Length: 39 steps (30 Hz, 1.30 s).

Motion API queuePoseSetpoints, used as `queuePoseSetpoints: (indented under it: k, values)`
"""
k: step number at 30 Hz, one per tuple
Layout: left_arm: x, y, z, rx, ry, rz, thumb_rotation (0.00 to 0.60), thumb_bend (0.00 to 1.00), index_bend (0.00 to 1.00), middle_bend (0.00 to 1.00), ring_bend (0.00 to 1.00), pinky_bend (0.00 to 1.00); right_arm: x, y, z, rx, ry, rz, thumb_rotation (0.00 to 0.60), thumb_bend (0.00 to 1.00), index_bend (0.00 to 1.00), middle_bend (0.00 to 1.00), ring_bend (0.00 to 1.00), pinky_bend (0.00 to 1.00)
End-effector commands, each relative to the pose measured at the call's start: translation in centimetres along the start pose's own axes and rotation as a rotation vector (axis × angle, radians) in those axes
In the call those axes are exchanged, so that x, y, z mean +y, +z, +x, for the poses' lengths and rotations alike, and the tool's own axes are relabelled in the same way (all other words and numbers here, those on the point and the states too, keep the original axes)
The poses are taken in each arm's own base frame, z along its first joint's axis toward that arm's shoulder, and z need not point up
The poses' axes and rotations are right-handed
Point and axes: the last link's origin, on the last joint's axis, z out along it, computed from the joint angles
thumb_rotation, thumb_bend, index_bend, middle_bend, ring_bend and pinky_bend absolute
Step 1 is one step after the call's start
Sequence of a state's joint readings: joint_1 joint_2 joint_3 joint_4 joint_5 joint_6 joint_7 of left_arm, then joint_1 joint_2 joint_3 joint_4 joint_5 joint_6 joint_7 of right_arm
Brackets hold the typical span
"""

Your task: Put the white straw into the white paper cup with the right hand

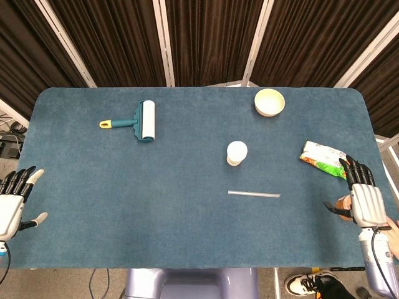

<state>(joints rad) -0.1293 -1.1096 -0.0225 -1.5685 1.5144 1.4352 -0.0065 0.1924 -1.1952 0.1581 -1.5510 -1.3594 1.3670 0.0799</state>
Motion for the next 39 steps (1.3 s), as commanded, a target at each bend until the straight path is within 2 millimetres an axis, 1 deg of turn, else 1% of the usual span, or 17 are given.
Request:
queuePoseSetpoints:
  k: [1, 18, 22, 23, 24, 25, 26, 27, 28, 29, 30, 31, 32, 34, 36, 39]
  values:
    - [0.0, 0.0, 0.0, 0.0, -0.001, 0.0, 0.6, 0.18, 0.03, 0.0, 0.0, 0.0, 0.0, 0.0, -0.1, -0.003, 0.002, -0.003, 0.6, 0.13, 0.0, 0.0, 0.0, 0.0]
    - [0.0, 0.0, 0.0, 0.0, -0.006, 0.005, 0.6, 0.18, 0.03, 0.0, 0.0, 0.0, -0.2, 0.1, -0.1, 0.0, 0.004, 0.006, 0.6, 0.13, 0.0, 0.0, 0.0, 0.0]
    - [0.0, 0.0, 0.0, 0.0, 0.0, 0.007, 0.6, 0.18, 0.03, 0.0, 0.0, 0.0, -0.6, 0.3, 0.4, 0.039, 0.016, 0.041, 0.6, 0.13, 0.0, 0.0, 0.0, 0.0]
    - [0.0, 0.0, 0.0, 0.001, 0.0, 0.008, 0.6, 0.18, 0.03, 0.0, 0.0, 0.0, -0.9, 0.5, 0.6, 0.057, 0.024, 0.055, 0.6, 0.13, 0.0, 0.02, 0.0, 0.0]
    - [0.1, 0.0, 0.0, 0.003, 0.001, 0.008, 0.6, 0.18, 0.03, 0.0, 0.0, 0.0, -1.2, 0.6, 0.8, 0.075, 0.033, 0.069, 0.6, 0.13, 0.01, 0.06, 0.0, 0.0]
    - [0.0, 0.0, 0.0, 0.003, 0.003, 0.008, 0.6, 0.18, 0.03, 0.0, 0.0, 0.0, -1.6, 0.8, 1.3, 0.106, 0.041, 0.087, 0.6, 0.13, 0.02, 0.14, 0.02, 0.06]
    - [0.0, 0.0, 0.0, 0.004, 0.004, 0.008, 0.6, 0.18, 0.03, 0.0, 0.0, 0.0, -1.9, 1.0, 1.6, 0.127, 0.041, 0.101, 0.6, 0.13, 0.03, 0.25, 0.08, 0.17]
    - [0.1, 0.0, 0.0, 0.004, 0.004, 0.007, 0.6, 0.18, 0.03, 0.0, 0.0, 0.0, -2.3, 1.2, 1.9, 0.143, 0.04, 0.111, 0.6, 0.12, 0.04, 0.33, 0.14, 0.26]
    - [0.1, 0.0, 0.0, 0.004, 0.005, 0.006, 0.6, 0.18, 0.03, 0.0, 0.0, 0.0, -3.0, 1.6, 2.2, 0.163, 0.04, 0.128, 0.6, 0.12, 0.05, 0.44, 0.25, 0.39]
    - [0.1, 0.0, 0.0, 0.004, 0.005, 0.006, 0.6, 0.18, 0.03, 0.0, 0.0, 0.0, -3.2, 1.7, 2.2, 0.165, 0.04, 0.131, 0.6, 0.12, 0.06, 0.54, 0.36, 0.49]
    - [0.0, 0.0, 0.0, 0.004, 0.006, 0.006, 0.6, 0.18, 0.03, 0.0, 0.0, 0.0, -3.6, 1.8, 2.3, 0.168, 0.041, 0.138, 0.6, 0.12, 0.07, 0.61, 0.43, 0.55]
    - [0.0, 0.0, 0.0, 0.003, 0.006, 0.005, 0.6, 0.18, 0.03, 0.0, 0.0, 0.0, -4.2, 2.1, 2.4, 0.17, 0.04, 0.151, 0.6, 0.12, 0.08, 0.66, 0.48, 0.58]
    - [0.1, 0.0, 0.0, 0.003, 0.004, 0.005, 0.6, 0.18, 0.03, 0.0, 0.0, 0.0, -4.9, 2.3, 2.5, 0.166, 0.036, 0.162, 0.6, 0.12, 0.11, 0.75, 0.57, 0.63]
    - [0.0, 0.0, 0.0, 0.003, 0.004, 0.005, 0.6, 0.18, 0.03, 0.0, 0.0, 0.0, -6.9, 2.7, 2.4, 0.133, 0.027, 0.19, 0.6, 0.12, 0.15, 0.86, 0.68, 0.69]
    - [0.0, -0.1, 0.0, 0.004, 0.003, 0.005, 0.6, 0.18, 0.03, 0.0, 0.0, 0.0, -8.5, 2.9, 2.2, 0.112, 0.019, 0.201, 0.6, 0.12, 0.19, 0.91, 0.73, 0.72]
    - [0.0, -0.1, 0.0, 0.003, 0.001, 0.004, 0.6, 0.18, 0.03, 0.0, 0.0, 0.0, -10.9, 3.3, 1.2, 0.066, 0.047, 0.213, 0.6, 0.12, 0.3, 0.98, 0.82, 0.79]
